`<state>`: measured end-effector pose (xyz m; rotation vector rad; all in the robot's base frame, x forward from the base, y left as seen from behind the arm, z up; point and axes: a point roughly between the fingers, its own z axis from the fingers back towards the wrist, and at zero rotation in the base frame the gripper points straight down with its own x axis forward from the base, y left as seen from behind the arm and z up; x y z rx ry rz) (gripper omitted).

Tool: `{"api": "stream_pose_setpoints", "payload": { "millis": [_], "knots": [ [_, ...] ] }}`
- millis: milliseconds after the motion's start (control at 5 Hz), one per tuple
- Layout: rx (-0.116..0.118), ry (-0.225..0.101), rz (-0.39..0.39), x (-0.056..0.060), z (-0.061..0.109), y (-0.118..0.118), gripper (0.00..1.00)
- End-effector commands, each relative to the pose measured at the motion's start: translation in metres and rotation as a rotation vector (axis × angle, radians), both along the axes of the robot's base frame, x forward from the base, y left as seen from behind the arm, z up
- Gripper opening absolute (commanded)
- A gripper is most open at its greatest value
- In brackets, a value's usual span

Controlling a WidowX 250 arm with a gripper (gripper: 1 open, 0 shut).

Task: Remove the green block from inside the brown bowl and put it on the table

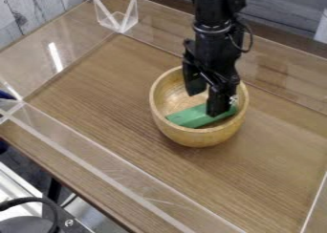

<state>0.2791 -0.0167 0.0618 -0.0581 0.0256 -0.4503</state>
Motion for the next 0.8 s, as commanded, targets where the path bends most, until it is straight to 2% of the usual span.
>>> {"api": "stream_pose_setpoints", "payload": {
  "millis": [0,600],
  "knots": [
    [-0.002,-0.051,-0.002,0.014,0.007,0.0,1.0],
    [0.0,-0.01,-0.004,0.021,-0.016,0.005,1.0]
  ]
}}
